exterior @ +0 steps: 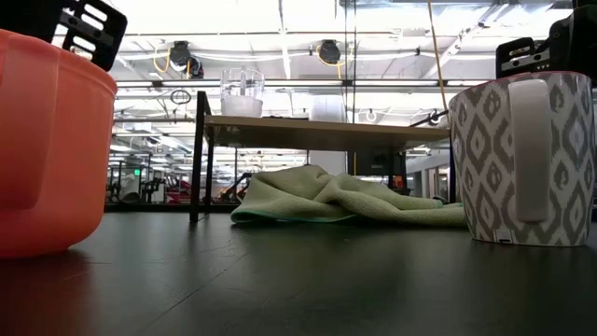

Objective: Stack small to large cups/mugs on shelf
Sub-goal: Put orange cup on the shelf

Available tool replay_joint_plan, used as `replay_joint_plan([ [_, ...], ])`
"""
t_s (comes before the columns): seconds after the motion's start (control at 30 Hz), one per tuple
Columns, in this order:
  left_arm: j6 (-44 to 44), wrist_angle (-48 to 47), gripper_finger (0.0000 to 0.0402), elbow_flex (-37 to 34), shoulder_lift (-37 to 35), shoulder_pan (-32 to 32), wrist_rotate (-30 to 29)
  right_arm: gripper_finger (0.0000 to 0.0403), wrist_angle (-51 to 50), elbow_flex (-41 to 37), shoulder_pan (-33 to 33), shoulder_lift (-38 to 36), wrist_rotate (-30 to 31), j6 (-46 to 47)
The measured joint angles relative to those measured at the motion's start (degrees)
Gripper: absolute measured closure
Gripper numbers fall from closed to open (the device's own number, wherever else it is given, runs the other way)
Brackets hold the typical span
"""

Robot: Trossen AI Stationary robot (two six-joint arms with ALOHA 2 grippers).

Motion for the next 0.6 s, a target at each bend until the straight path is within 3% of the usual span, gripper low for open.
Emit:
replay_joint_plan([
  [0.37,-5.68,-30.88,0.0401,17.61,-0.14,1.05,-0.19,0.0403,0.0,0.01,0.01,0.01,0.0,0.17],
  [0.6,-7.53,-34.82,0.0401,21.2,-0.27,2.81,3.67,0.0403,0.0,-0.01,0.01,0.01,0.0,0.17],
])
